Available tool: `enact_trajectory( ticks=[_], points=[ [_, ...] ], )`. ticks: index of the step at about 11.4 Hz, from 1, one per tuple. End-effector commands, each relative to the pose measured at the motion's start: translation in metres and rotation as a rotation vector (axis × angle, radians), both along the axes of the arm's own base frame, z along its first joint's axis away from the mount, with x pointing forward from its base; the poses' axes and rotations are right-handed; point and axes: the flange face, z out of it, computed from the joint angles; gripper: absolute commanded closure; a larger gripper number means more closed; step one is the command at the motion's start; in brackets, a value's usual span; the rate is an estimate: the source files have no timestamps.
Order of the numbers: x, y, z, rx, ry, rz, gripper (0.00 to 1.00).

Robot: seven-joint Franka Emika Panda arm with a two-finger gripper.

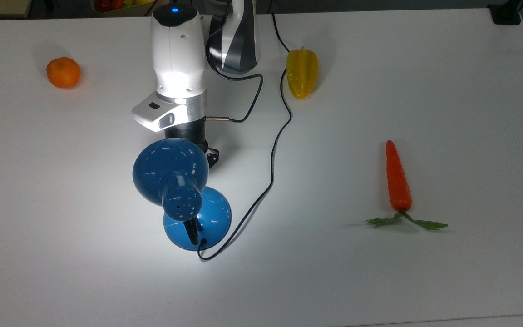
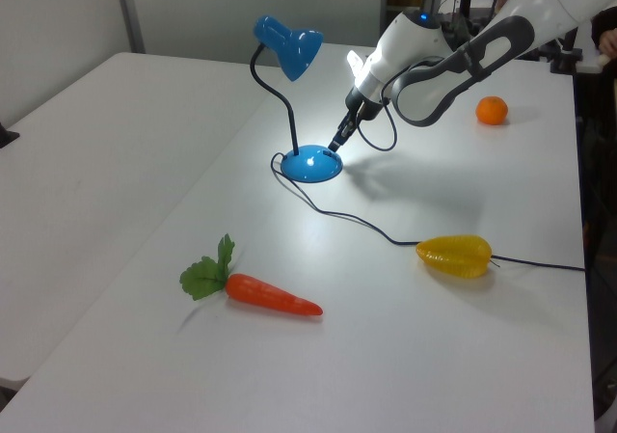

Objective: Turn off lamp
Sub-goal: 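Press the switch on the lamp base with the gripper fingertips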

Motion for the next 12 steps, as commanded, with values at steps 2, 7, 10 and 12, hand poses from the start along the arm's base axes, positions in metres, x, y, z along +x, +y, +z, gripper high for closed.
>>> enact_trajectory(
  ticks=[2,7,10,12],
  points=[
    [0.0054,0.0029,-0.0123,0.007,-0.008,-0.013,1.0],
    [0.0052,0.0043,-0.0168,0.0,0.0,-0.004,1.0],
    [0.0043,0.0044,-0.0184,-0.007,0.005,0.006,1.0],
    [0.0036,0.0022,-0.0198,-0.008,0.008,0.004,1.0]
  ],
)
